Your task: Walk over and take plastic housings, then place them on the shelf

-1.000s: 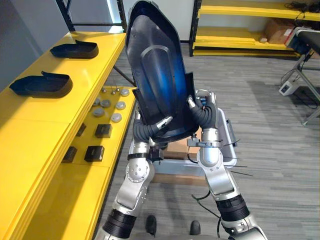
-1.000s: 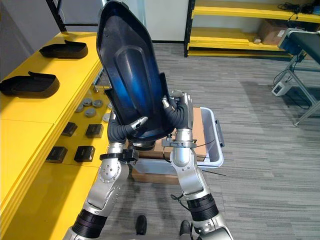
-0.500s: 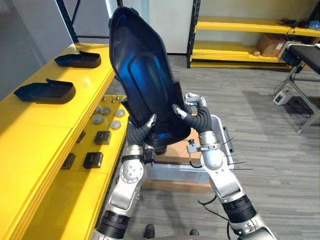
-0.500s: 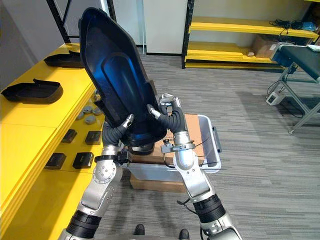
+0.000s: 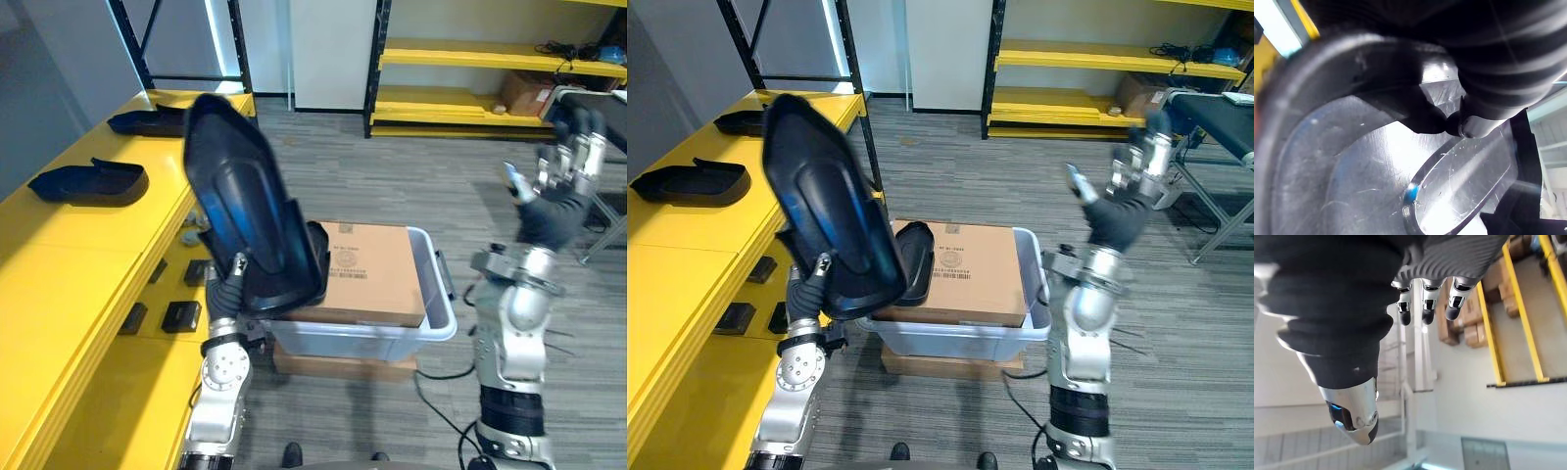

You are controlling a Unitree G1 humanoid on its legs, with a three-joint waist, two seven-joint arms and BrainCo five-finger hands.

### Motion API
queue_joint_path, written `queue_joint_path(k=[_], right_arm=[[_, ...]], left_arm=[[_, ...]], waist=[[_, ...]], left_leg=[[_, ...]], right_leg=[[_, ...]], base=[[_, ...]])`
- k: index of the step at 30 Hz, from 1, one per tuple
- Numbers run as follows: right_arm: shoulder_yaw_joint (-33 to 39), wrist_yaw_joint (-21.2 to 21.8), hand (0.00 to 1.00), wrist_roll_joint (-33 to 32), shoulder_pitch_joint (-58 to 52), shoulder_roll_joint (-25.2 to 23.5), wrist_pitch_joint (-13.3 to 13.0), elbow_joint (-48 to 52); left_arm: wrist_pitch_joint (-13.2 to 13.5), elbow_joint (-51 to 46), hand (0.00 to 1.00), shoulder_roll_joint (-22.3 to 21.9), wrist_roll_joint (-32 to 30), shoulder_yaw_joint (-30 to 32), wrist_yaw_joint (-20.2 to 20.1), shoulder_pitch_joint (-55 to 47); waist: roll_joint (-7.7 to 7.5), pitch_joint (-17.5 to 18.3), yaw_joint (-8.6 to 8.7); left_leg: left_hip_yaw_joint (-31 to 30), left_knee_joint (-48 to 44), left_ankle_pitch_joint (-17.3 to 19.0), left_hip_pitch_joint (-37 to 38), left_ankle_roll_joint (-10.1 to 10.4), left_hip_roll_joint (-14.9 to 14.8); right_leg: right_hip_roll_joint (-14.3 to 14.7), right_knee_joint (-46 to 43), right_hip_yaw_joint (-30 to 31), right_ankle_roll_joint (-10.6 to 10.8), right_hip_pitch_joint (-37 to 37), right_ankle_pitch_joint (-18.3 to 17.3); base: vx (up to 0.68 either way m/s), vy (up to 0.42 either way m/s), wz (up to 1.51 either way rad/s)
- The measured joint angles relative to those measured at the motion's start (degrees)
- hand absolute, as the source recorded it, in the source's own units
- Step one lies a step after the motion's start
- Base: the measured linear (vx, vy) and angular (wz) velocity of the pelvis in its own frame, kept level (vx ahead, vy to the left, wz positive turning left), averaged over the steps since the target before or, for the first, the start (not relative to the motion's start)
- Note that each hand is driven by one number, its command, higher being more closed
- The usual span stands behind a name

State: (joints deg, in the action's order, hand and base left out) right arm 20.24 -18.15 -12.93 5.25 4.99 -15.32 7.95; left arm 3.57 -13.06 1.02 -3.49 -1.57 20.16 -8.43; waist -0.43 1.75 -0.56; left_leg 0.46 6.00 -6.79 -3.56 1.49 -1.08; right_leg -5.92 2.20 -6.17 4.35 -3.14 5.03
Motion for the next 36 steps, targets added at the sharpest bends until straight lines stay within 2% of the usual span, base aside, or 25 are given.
queue_joint_path(k=[2,4,5,7,11,15,18,21,24,26,27,28,29,30,31,32,33,34,36], right_arm=[[2.4,-0.6,0.0,0.0,-2.1,0.2,0.6,-8.2],[5.1,-0.4,0.0,-0.1,-4.5,0.6,2.6,-21.6],[6.0,-0.2,0.0,-0.6,-5.2,0.6,3.2,-24.8],[7.2,1.4,0.0,-3.6,-8.6,0.8,4.8,-37.6],[8.2,7.1,0.0,-8.3,-14.3,-0.8,6.9,-54.7],[7.9,9.7,0.0,-8.9,-17.1,-2.9,7.9,-60.2],[5.7,11.1,0.0,-8.2,-18.5,-4.0,8.9,-61.9],[3.1,12.1,0.0,-6.7,-18.5,-5.1,9.2,-61.9],[-0.3,12.1,0.0,-5.6,-17.3,-5.7,9.2,-60.8],[-1.1,12.0,0.0,-4.3,-15.1,-5.1,9.2,-60.3],[-1.6,12.0,0.0,-4.0,-13.6,-5.2,9.2,-59.3],[-2.9,11.8,0.0,-3.5,-12.9,-5.2,9.1,-57.9],[-3.3,11.8,0.0,-3.1,-12.5,-4.9,9.0,-57.6],[-3.4,11.9,0.0,-2.7,-11.7,-4.5,9.1,-56.9],[-3.3,11.8,0.0,-2.4,-11.9,-4.3,9.2,-55.4],[-3.3,11.9,0.0,-2.2,-11.9,-3.8,9.2,-55.1],[-3.5,12.0,0.0,-2.2,-11.8,-4.0,9.2,-54.5],[-3.7,12.2,0.0,-2.2,-11.2,-4.1,9.1,-54.0],[-4.0,12.3,0.0,-2.2,-10.0,-5.1,9.2,-53.7]], left_arm=[[0.2,-2.5,1.0,0.1,-0.2,0.0,-0.1,-0.7],[0.9,-4.8,1.0,0.0,-0.7,0.2,-0.1,-1.6],[1.2,-5.3,1.0,0.0,-0.7,0.4,-0.2,-2.0],[1.7,-6.6,1.0,-0.2,-0.7,1.2,-0.8,-2.3],[2.1,-8.4,1.0,-0.2,-0.6,1.1,-2.9,-3.5],[2.2,-9.2,1.0,-0.2,-0.6,-0.4,-4.5,-4.5],[2.2,-9.4,1.0,-0.2,-0.5,-2.9,-6.0,-4.6],[2.5,-10.2,1.0,-1.0,0.0,-3.3,-6.9,-6.0],[2.8,-12.6,1.0,-1.8,0.7,-3.3,-7.4,-6.5],[3.2,-14.3,1.0,-2.3,1.9,-3.2,-7.3,-6.6],[3.4,-14.5,1.0,-2.7,3.1,-2.9,-7.2,-6.4],[3.4,-14.5,1.0,-3.3,3.3,-3.0,-7.3,-6.5],[3.5,-14.5,1.0,-3.3,3.5,-3.1,-7.4,-6.5],[3.8,-14.5,1.0,-3.9,3.6,-3.4,-7.4,-6.5],[3.9,-14.5,1.0,-4.3,3.9,-4.1,-7.5,-6.4],[4.0,-14.5,1.0,-4.5,4.0,-4.8,-7.6,-6.5],[4.4,-14.5,1.0,-4.5,4.0,-4.8,-7.7,-6.5],[5.0,-14.5,1.0,-4.4,4.1,-4.7,-7.7,-6.4],[5.2,-14.4,1.0,-4.4,4.9,-4.7,-8.1,-6.4]], waist=[[0.02,0.0,0.13],[0.28,0.2,0.54],[0.36,0.2,0.57],[0.49,0.3,0.48],[0.56,0.3,0.46],[0.48,0.2,0.46],[0.26,0.0,0.54],[0.34,-0.7,-0.04],[0.8,-2.9,-0.36],[1.14,-4.7,-1.0],[1.39,-5.2,-2.15],[1.06,-5.7,-2.63],[0.54,-6.2,-2.76],[1.01,-6.3,-3.06],[2.01,-6.3,-2.89],[1.78,-6.1,-2.86],[1.4,-6.0,-3.35],[1.65,-5.9,-3.59],[0.79,-6.5,-3.47]], left_leg=[[0.0,0.0,0.0,0.0,0.0,0.0],[-0.1,0.0,0.0,-0.2,0.0,0.0],[-0.2,0.0,0.0,-0.2,0.0,0.0],[-0.6,0.0,0.1,-0.6,0.2,-0.1],[-1.7,0.0,0.1,-1.4,0.2,-0.2],[-2.5,0.0,0.1,-1.7,0.2,-0.1],[-5.4,0.0,0.3,-1.4,-0.1,0.3],[-10.2,-0.1,0.2,-1.7,-0.1,1.2],[-12.9,-2.7,0.3,-5.1,-0.1,2.1],[-11.3,-6.4,0.5,-8.0,-0.3,2.2],[-8.2,-7.4,1.7,-9.5,-1.1,2.0],[-3.6,-8.9,4.4,-10.5,-2.8,2.0],[0.1,-10.3,5.3,-11.1,-4.1,1.4],[8.3,-15.9,6.8,-13.1,-6.2,-1.1],[16.0,-19.1,7.2,-13.1,-6.0,-4.3],[18.4,-19.2,7.8,-12.4,-5.3,-3.8],[19.9,-18.9,8.2,-12.2,-5.5,-3.1],[20.0,-19.1,8.6,-12.6,-5.9,-2.3],[18.6,-20.4,10.1,-13.3,-6.6,-0.1]], right_leg=[[0.0,0.0,0.0,0.0,-0.1,0.0],[0.0,0.1,-0.1,0.0,-0.2,0.0],[0.0,0.1,-0.1,0.0,-0.2,0.0],[-0.1,0.5,-0.2,0.0,-0.3,0.0],[-0.1,1.0,-1.3,0.0,-0.1,0.0],[-0.1,1.0,-2.1,0.3,0.4,0.1],[-0.1,0.8,-5.4,0.5,2.5,-0.7],[-0.8,-1.2,-11.6,0.9,4.1,-3.0],[-3.1,-7.2,-21.6,1.2,4.8,-6.8],[-4.6,-10.8,-26.6,1.6,4.8,-9.1],[-5.3,-12.6,-29.9,2.0,4.9,-10.2],[-6.9,-12.8,-33.0,2.2,5.8,-10.4],[-8.0,-12.7,-34.4,2.3,6.1,-10.6],[-9.4,-14.4,-37.3,2.9,7.2,-11.7],[-10.1,-16.0,-40.1,4.6,8.9,-12.8],[-11.2,-16.7,-41.8,5.1,10.2,-13.5],[-12.0,-16.3,-42.7,5.5,10.9,-13.3],[-12.4,-15.7,-43.6,5.9,11.3,-13.0],[-14.0,-16.1,-45.4,5.8,12.8,-12.6]], base=[[0.0,0.0,0.0],[0.0,0.0,0.0],[0.0,0.002,0.04],[0.0,0.0,0.06],[0.01,-0.001,0.11],[0.02,-0.001,0.17],[-0.01,-0.013,0.56],[0.0,-0.023,1.01],[0.0,0.015,1.82],[-0.04,0.051,1.4],[-0.06,0.032,1.33],[-0.05,0.071,1.35],[0.01,0.115,1.35],[0.04,0.13,1.32],[0.05,0.102,1.35],[0.08,0.095,1.01],[0.11,0.115,0.63],[0.15,0.147,0.49],[0.15,0.123,0.48]])
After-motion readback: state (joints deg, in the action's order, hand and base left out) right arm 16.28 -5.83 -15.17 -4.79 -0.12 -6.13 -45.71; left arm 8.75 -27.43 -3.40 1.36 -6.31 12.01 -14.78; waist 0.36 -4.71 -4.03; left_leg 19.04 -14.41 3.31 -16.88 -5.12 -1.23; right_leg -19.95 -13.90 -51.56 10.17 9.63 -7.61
